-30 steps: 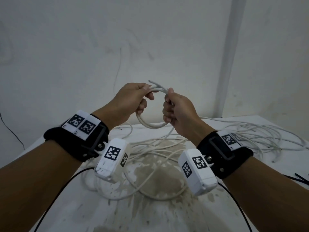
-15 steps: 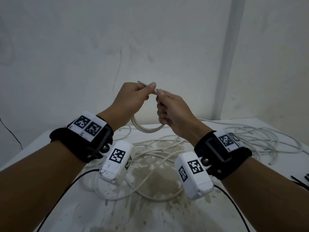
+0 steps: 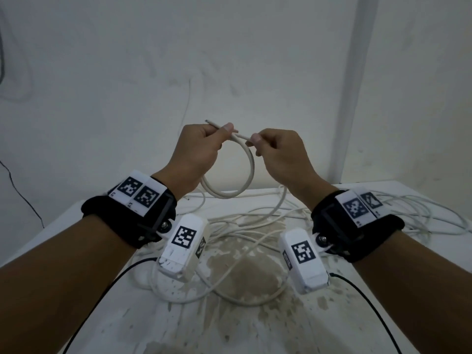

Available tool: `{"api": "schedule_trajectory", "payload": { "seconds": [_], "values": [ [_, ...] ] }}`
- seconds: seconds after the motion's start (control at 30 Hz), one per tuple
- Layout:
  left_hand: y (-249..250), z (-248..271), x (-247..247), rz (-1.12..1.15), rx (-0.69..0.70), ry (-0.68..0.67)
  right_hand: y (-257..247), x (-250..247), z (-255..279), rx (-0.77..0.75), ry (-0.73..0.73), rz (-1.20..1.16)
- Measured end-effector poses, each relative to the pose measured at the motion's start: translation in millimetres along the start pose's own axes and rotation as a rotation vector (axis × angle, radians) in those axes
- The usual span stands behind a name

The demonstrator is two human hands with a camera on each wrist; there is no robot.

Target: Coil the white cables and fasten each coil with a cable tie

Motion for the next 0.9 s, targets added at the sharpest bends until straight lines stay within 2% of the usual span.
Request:
{"api": "schedule_trajectory", "payload": {
  "seconds": [0.07, 0.2, 0.27, 0.37, 0.43, 0.5, 0.57, 0.67, 0.73, 0.8, 0.83, 0.87, 0.9],
  "values": [
    [1, 1, -3, 0.003, 0.023, 0.03, -3, -1, 1, 0.001, -0.004, -0.08],
    [1, 2, -5, 0.082, 0.008, 0.01, 2, 3, 5, 0.236, -0.062, -0.396],
    [1, 3, -4, 0.2, -0.017, -0.034, 6, 10, 8, 0.37, -0.154, -0.639],
    [4, 6, -1, 0.288, -0.011, -0.084, 4, 28, 21, 0.618, -0.367, -1.099],
    [5, 7, -2, 0.267, 0.012, -0.096, 0, 36, 27, 0.682, -0.484, -1.209],
    [4, 9, -3, 0.207, 0.026, -0.096, -4, 39, 27, 0.689, -0.527, -1.203],
    [3, 11, -3, 0.079, 0.02, -0.073, -2, 41, 23, 0.698, -0.442, -1.127],
    [0, 13, 0, -0.266, -0.037, -0.06, 5, 39, 18, 0.658, -0.166, -0.997],
    [-4, 17, -2, -0.47, -0.105, -0.013, 11, 36, 15, 0.631, 0.025, -1.035],
    [1, 27, -9, -0.515, -0.065, 0.066, 15, 29, 13, 0.604, 0.176, -1.123],
    [2, 32, -9, -0.505, -0.039, 0.035, 16, 26, 13, 0.586, 0.235, -1.17],
    [1, 39, -5, -0.494, -0.042, -0.055, 18, 23, 12, 0.568, 0.281, -1.215],
    [-3, 48, 4, -0.477, -0.098, -0.202, 19, 22, 12, 0.559, 0.314, -1.258]
  ]
}}
Point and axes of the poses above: each hand's wrist, its own z-axis away from the middle knuckle, its own x-axis out of the palm, y = z × x, the point moved 5 cm from there along -z, towards the middle knuckle, and after that the axes turned 10 degrees about -z, right-handed, at the moved point
